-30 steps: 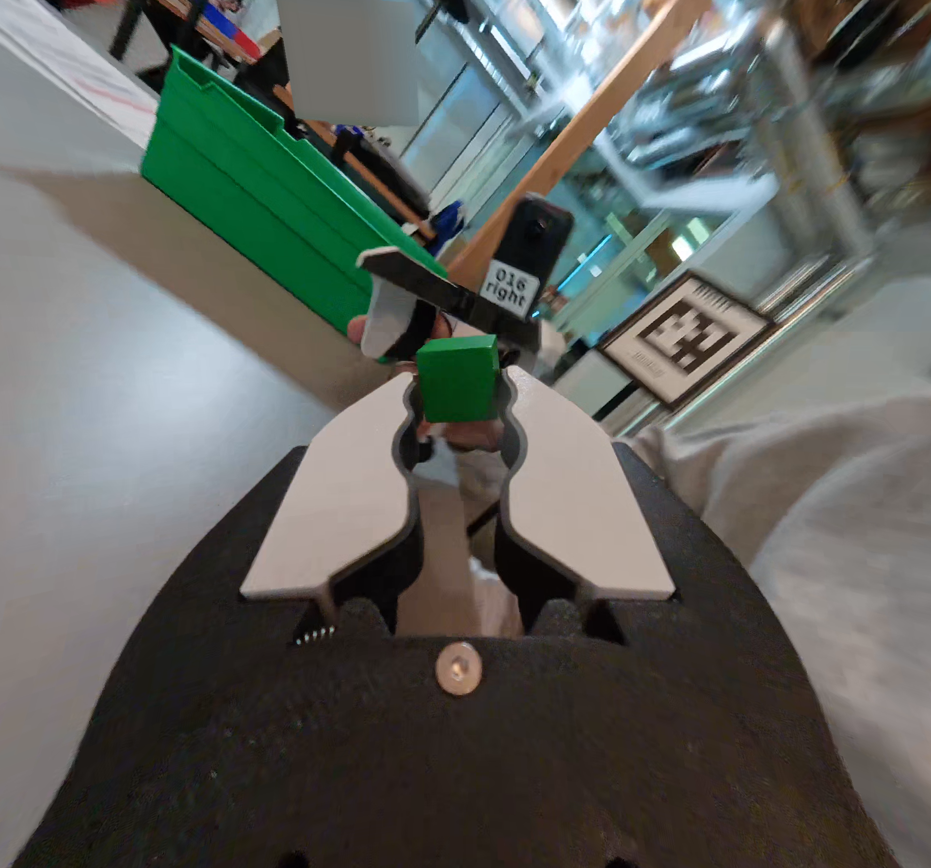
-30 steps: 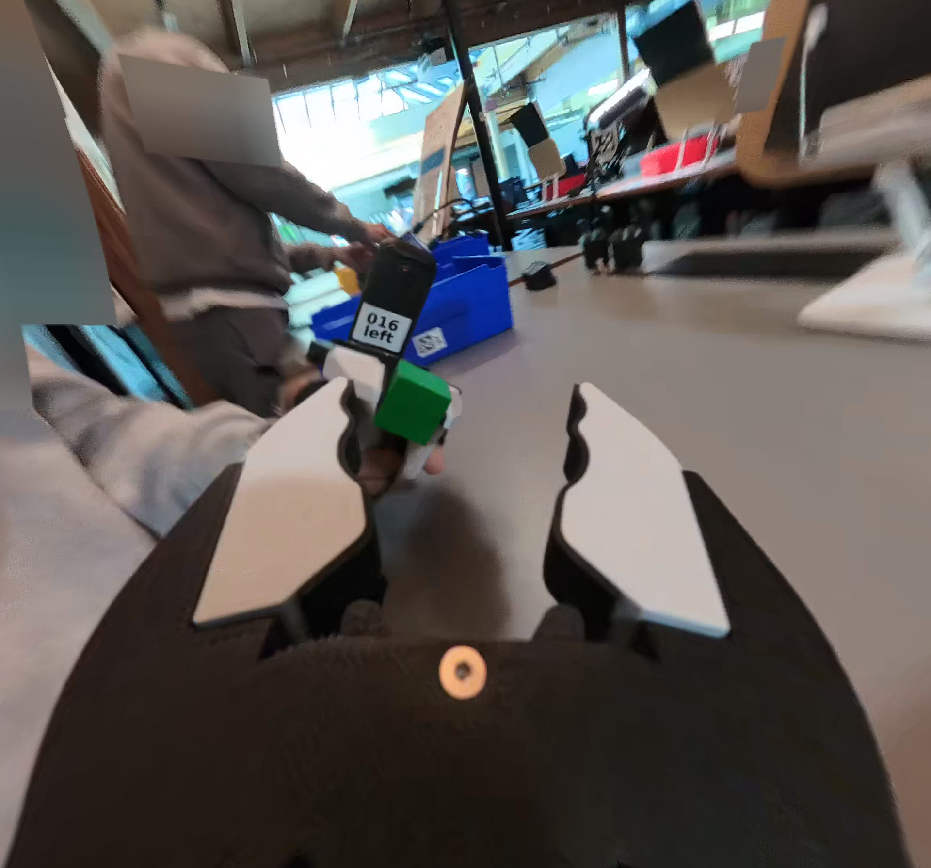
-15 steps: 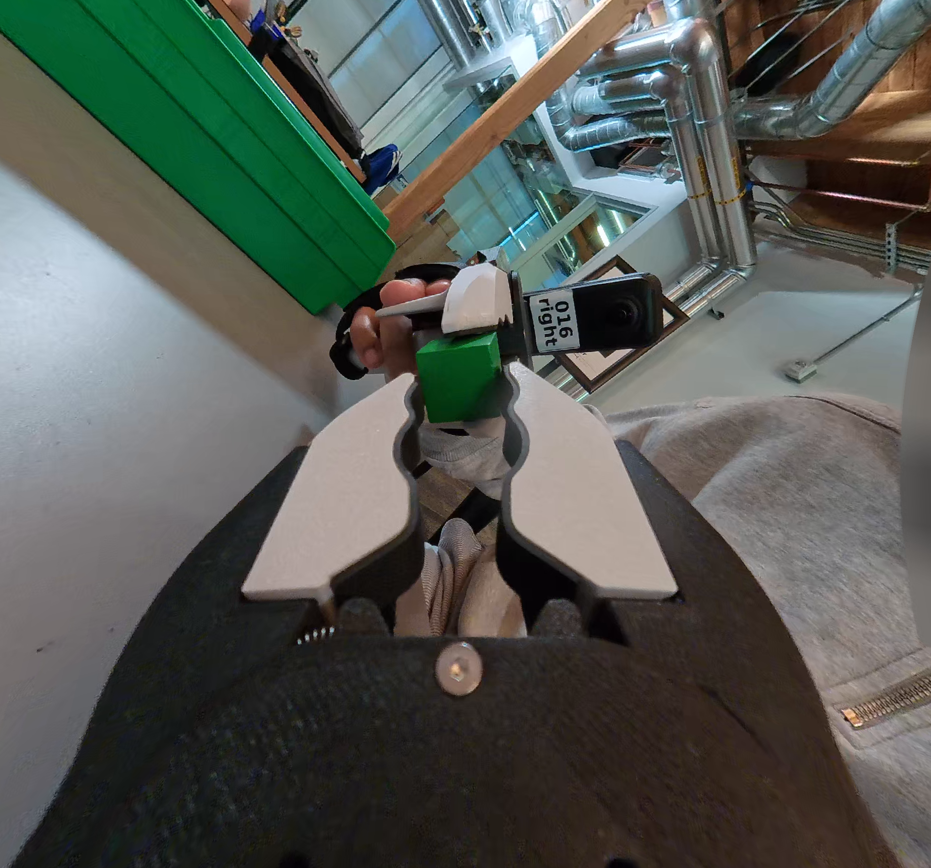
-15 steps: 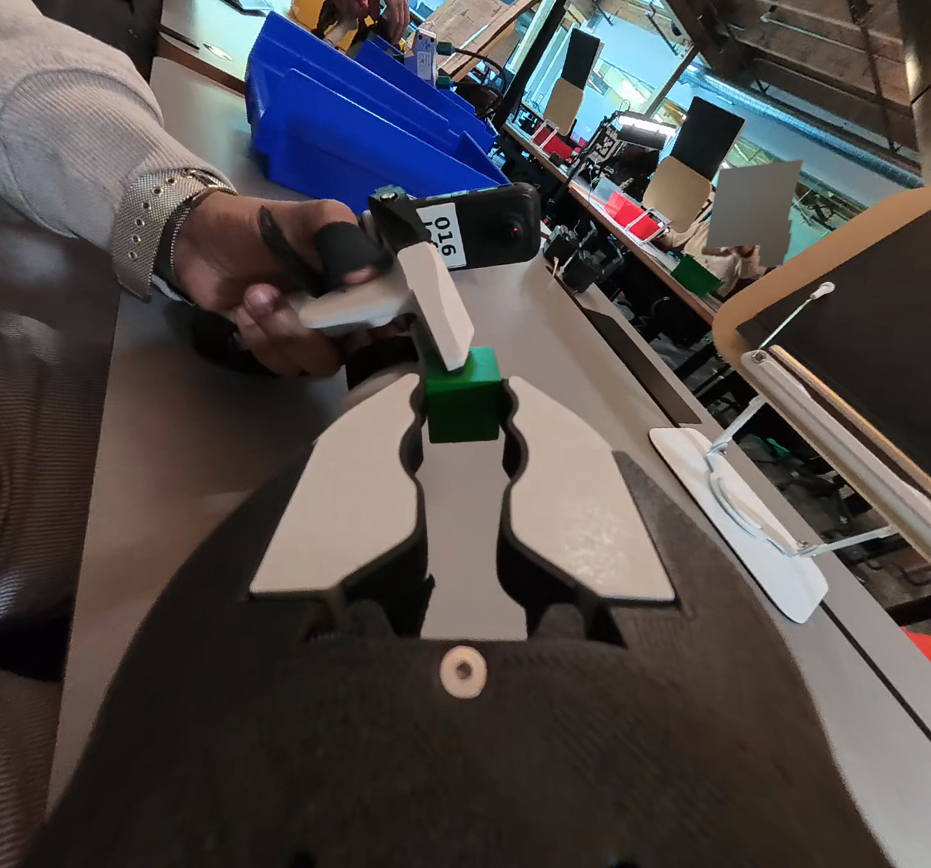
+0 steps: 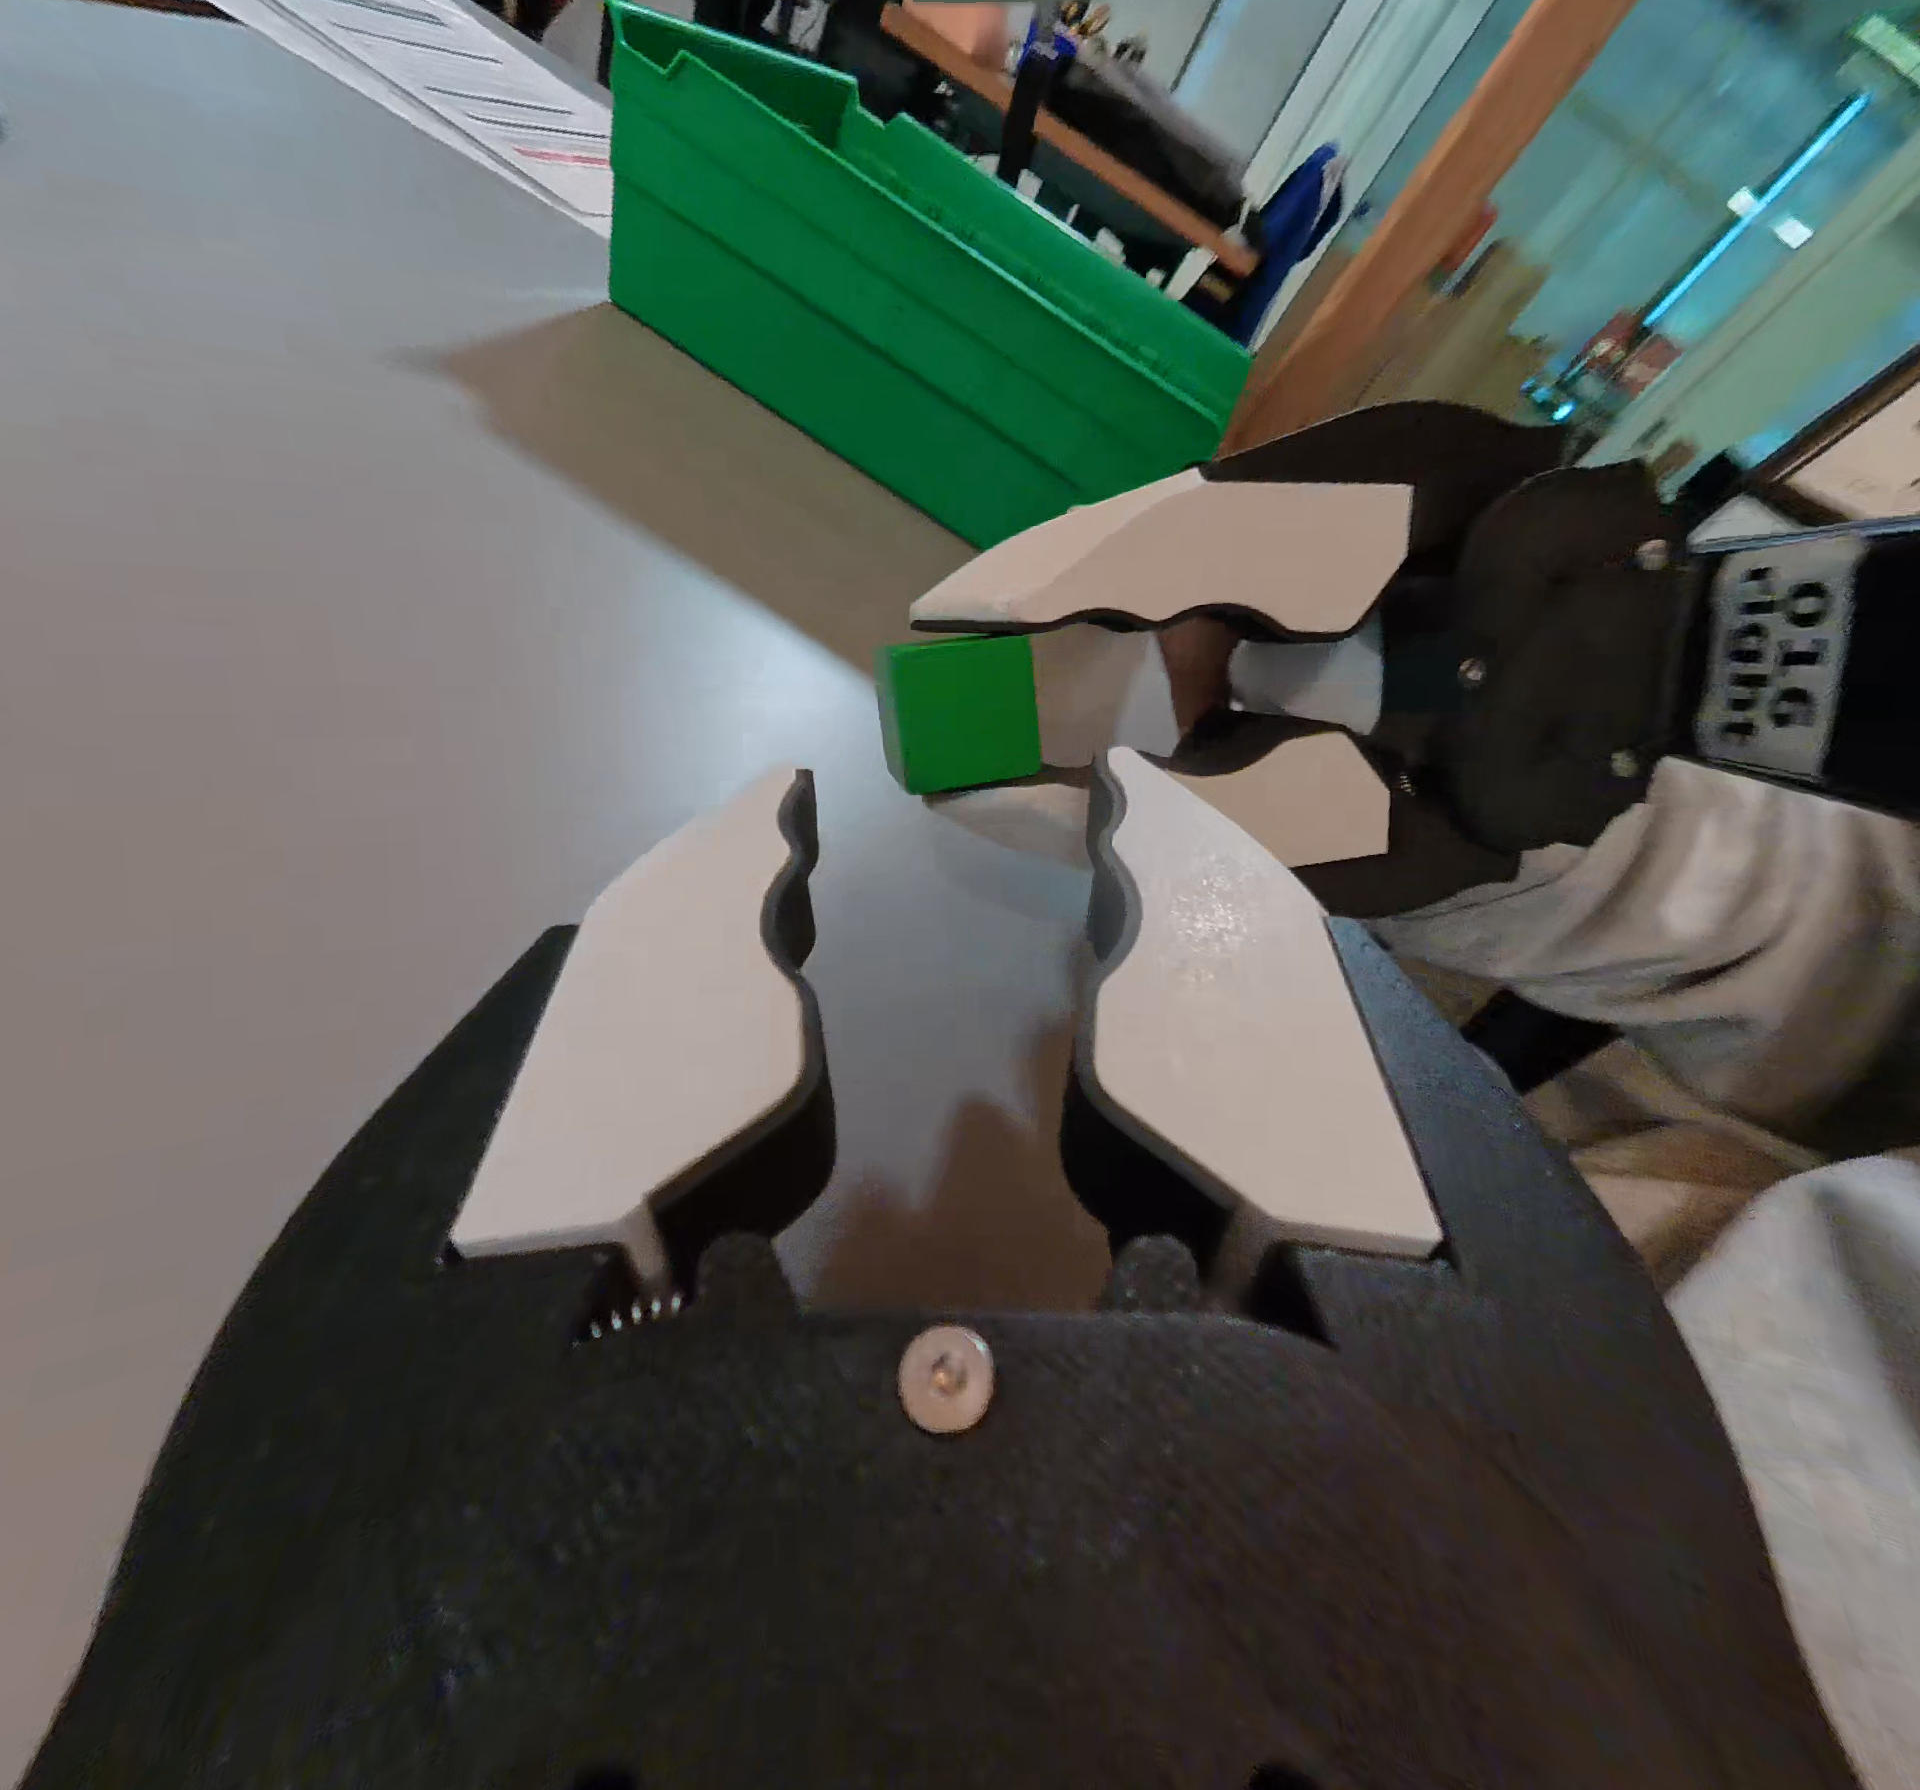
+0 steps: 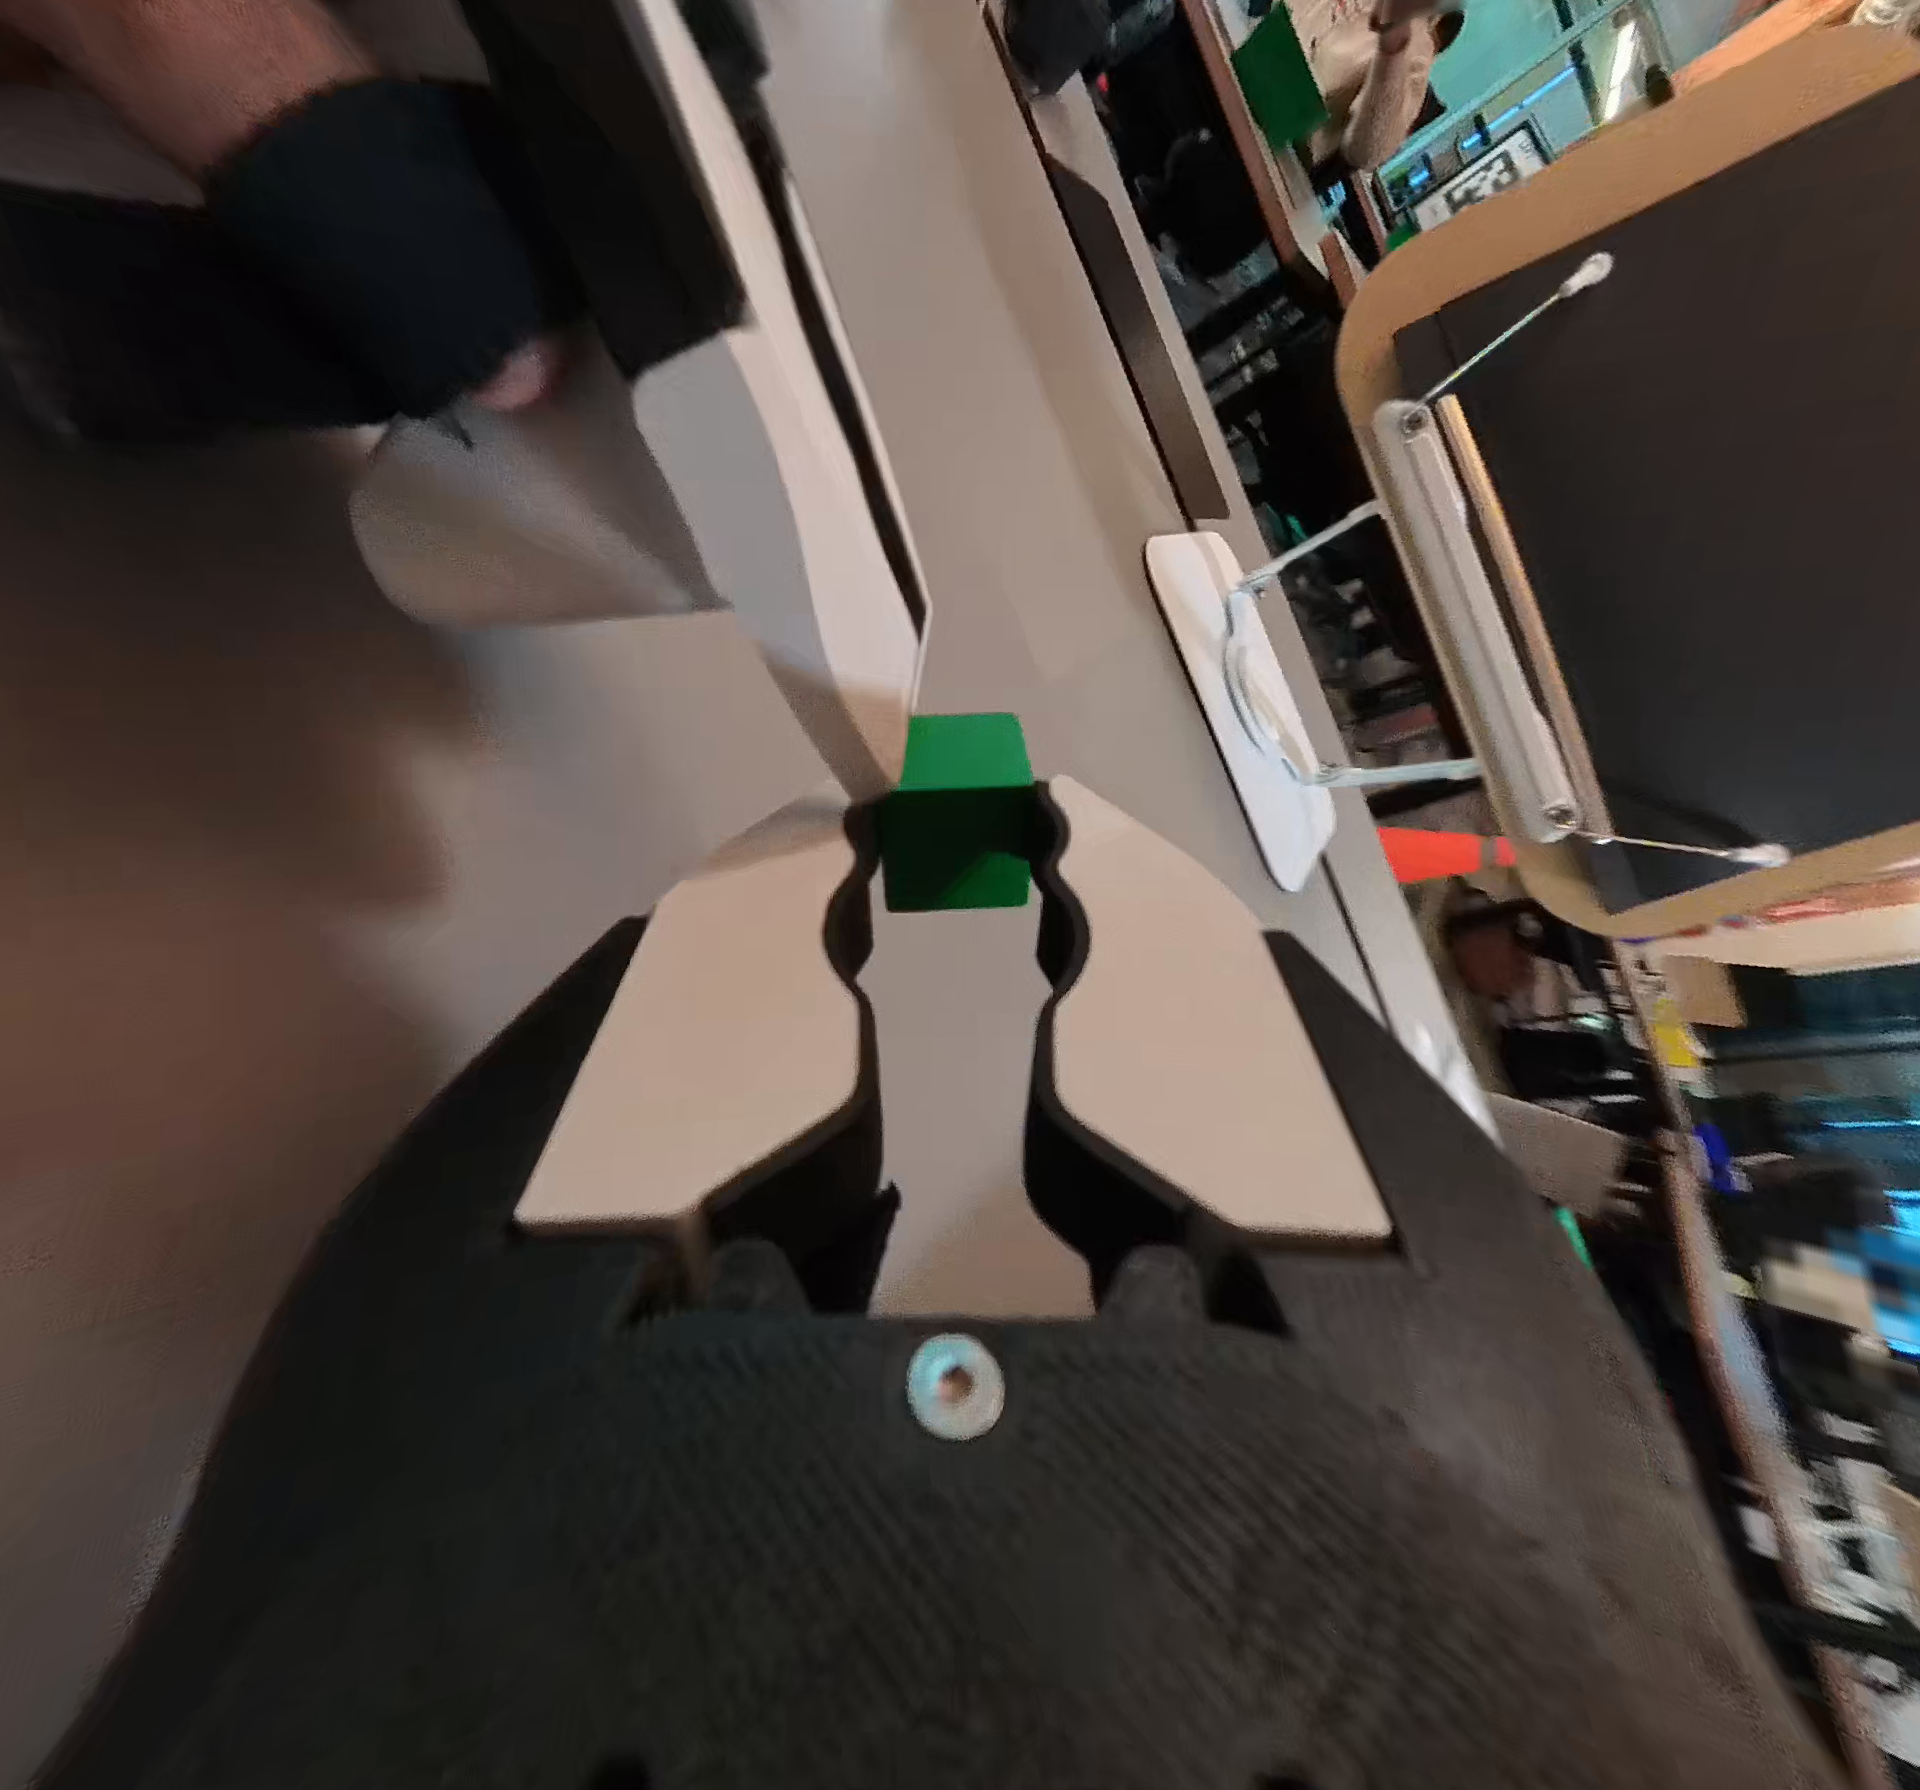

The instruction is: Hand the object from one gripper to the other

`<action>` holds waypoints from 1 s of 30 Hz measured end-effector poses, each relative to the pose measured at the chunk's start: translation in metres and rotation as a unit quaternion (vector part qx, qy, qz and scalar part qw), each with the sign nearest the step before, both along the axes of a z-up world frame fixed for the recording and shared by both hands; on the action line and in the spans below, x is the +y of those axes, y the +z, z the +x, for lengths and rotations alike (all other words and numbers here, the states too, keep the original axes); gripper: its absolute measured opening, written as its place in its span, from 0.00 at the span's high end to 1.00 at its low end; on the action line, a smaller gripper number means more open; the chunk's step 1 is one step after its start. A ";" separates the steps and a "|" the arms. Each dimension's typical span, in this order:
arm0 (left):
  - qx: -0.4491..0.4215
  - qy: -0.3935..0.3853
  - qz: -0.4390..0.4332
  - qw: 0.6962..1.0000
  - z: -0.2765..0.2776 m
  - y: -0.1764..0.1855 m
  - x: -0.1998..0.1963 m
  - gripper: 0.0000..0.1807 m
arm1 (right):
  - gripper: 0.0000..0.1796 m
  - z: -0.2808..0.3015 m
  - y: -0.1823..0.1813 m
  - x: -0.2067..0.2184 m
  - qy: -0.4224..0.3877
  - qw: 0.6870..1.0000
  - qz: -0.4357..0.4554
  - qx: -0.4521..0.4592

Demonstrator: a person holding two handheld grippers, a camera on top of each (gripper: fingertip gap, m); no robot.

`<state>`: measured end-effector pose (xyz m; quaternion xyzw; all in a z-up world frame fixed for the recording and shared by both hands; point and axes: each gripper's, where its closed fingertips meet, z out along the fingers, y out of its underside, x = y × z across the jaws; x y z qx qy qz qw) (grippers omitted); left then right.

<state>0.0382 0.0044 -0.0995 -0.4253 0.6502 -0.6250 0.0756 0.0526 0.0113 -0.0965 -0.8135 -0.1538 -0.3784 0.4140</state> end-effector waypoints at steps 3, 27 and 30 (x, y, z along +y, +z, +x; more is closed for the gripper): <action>-0.020 0.013 0.039 0.999 0.000 0.000 -0.001 0.73 | 0.84 -0.004 -0.003 0.003 -0.011 0.999 -0.029 -0.041; -0.001 -0.066 -0.197 0.978 -0.009 0.038 0.012 0.85 | 0.65 -0.008 0.059 -0.008 0.140 0.784 0.321 0.512; -0.011 -0.094 -0.206 0.974 -0.016 0.044 0.005 0.85 | 0.72 -0.011 0.059 -0.009 0.157 0.742 0.319 0.568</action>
